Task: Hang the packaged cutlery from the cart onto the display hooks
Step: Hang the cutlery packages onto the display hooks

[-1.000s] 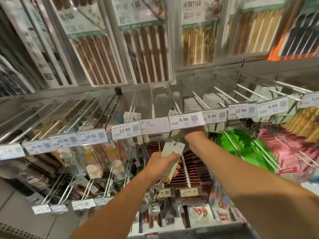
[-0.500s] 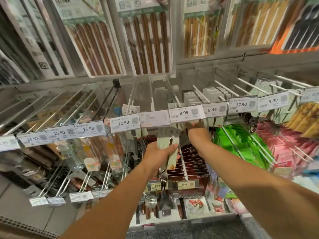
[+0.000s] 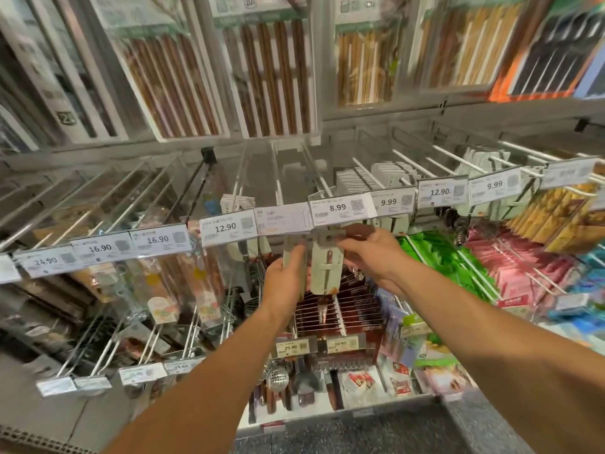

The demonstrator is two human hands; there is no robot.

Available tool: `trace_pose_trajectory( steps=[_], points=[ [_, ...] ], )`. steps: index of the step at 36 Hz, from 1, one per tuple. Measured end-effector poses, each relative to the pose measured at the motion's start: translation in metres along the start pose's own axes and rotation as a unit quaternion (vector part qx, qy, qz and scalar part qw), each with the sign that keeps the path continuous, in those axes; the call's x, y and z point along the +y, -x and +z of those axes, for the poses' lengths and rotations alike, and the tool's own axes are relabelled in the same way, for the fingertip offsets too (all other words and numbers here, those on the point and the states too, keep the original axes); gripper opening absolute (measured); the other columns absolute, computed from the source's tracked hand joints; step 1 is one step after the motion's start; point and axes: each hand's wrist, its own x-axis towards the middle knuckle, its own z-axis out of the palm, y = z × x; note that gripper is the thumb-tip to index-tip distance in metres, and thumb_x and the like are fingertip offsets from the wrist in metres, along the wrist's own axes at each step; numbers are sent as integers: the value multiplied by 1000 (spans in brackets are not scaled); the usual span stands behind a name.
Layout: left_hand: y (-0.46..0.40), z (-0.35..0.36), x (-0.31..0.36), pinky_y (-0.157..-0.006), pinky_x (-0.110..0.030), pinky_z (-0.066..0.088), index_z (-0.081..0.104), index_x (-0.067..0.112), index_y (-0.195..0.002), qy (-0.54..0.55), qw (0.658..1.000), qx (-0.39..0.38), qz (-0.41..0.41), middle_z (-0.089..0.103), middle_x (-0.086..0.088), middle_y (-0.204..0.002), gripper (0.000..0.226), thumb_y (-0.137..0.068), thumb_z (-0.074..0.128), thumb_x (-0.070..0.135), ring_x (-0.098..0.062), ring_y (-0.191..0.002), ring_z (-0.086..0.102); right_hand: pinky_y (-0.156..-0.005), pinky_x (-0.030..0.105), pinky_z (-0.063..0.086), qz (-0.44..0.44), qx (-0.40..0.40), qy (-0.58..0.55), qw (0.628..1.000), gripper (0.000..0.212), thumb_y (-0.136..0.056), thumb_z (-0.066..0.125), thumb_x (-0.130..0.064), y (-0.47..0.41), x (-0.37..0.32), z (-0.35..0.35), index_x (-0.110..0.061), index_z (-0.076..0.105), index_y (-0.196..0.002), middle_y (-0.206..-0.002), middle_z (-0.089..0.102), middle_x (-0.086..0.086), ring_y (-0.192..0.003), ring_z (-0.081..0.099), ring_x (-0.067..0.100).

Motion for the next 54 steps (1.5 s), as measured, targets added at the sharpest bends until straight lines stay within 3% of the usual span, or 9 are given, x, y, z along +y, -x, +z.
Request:
trace_pose_trajectory(
  steps=[9,15,23,25,30,36,41,48,54],
  points=[
    [-3,-6,2,-66,-35,50,67,4,-95,31,999,1,-7,65,-12,-78,24,-100,55,25,-21,-66,58,-90,33,55,-22,73,-84,994,30,-89,63,5,-9,-11,8,-12,67,-113,-108,74,5,-103,69,19],
    [-5,-9,-2,-69,-35,55,64,9,-104,16,1000,0,-6,67,-9,-79,15,-98,58,21,-18,-68,62,-102,51,48,-31,139,-78,987,35,-82,66,-1,-26,-1,20,-21,67,-110,-113,72,2,-112,63,25],
    [-3,-13,-6,-63,-28,58,61,6,-114,-12,999,-25,-28,71,-14,-86,18,-96,60,10,-19,-71,67,-95,34,49,-7,208,-21,978,31,-93,56,-8,-39,-7,30,-17,58,-123,-107,65,-2,-93,57,13],
    [-2,-11,-7,-56,-25,56,62,7,-114,-30,998,-38,-26,73,-15,-90,19,-95,63,12,-19,-72,68,-83,28,47,35,199,-38,979,29,-98,54,-15,-44,-10,34,-12,55,-127,-109,63,2,-86,55,11],
    [-1,-5,-8,-58,-26,55,68,11,-107,-57,997,-60,-11,76,-7,-84,19,-93,68,23,-17,-73,70,-104,35,39,132,169,40,976,40,-103,38,-5,-38,-5,30,4,39,-141,-147,42,21,-135,43,32],
    [-1,2,-3,-60,-36,53,69,9,-97,-66,994,-82,-3,74,-7,-79,20,-93,68,29,-20,-69,66,-96,40,52,36,111,56,992,24,-93,64,-29,-21,12,24,-12,65,-109,-107,72,8,-102,67,27],
    [-5,14,1,-64,-34,56,72,8,-100,-64,995,-77,4,76,-11,-85,25,-95,65,32,-19,-71,69,-89,39,56,-10,-25,42,999,18,-91,66,-11,-8,15,7,-9,70,-109,-102,75,11,-100,70,29],
    [-9,24,9,-89,-37,54,65,19,-113,-151,982,-54,99,72,0,-102,44,-97,46,55,-14,-93,67,-90,35,57,-70,16,41,997,20,-89,64,3,-1,-2,-5,-15,71,-93,-98,76,4,-97,69,22],
    [-10,25,21,-50,-18,42,61,10,-76,-185,970,-24,158,53,-2,-57,46,-105,39,39,-10,-48,48,-86,34,57,-88,56,25,994,20,-90,65,0,-8,-7,-1,-19,73,-91,-95,77,-2,-96,71,21]
  ],
)
